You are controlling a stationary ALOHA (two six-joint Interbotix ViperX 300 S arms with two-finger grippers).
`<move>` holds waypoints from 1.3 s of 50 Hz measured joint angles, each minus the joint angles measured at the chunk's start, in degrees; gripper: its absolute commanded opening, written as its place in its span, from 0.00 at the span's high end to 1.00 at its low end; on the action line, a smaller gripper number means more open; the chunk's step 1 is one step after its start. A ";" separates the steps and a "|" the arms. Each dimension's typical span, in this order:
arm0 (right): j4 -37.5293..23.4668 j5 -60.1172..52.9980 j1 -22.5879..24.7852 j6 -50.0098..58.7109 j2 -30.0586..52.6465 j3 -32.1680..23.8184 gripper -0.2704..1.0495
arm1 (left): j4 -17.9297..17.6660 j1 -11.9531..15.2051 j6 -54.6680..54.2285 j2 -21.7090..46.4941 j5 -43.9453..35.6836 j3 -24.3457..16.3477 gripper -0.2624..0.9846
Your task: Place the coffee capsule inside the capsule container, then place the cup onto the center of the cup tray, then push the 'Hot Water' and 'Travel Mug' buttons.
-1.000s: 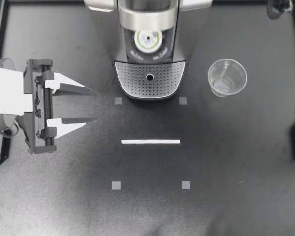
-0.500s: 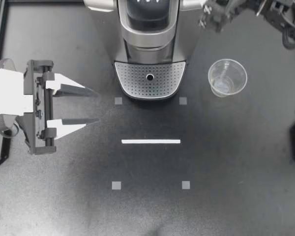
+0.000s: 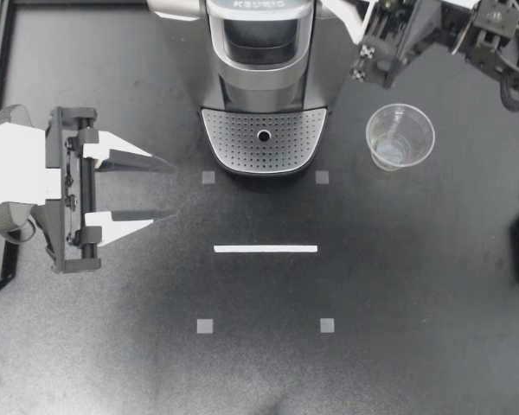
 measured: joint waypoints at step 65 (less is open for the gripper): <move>5.71 18.19 -3.78 22.59 -24.61 29.53 0.75 | -0.35 0.00 -2.46 1.85 -0.44 0.00 0.40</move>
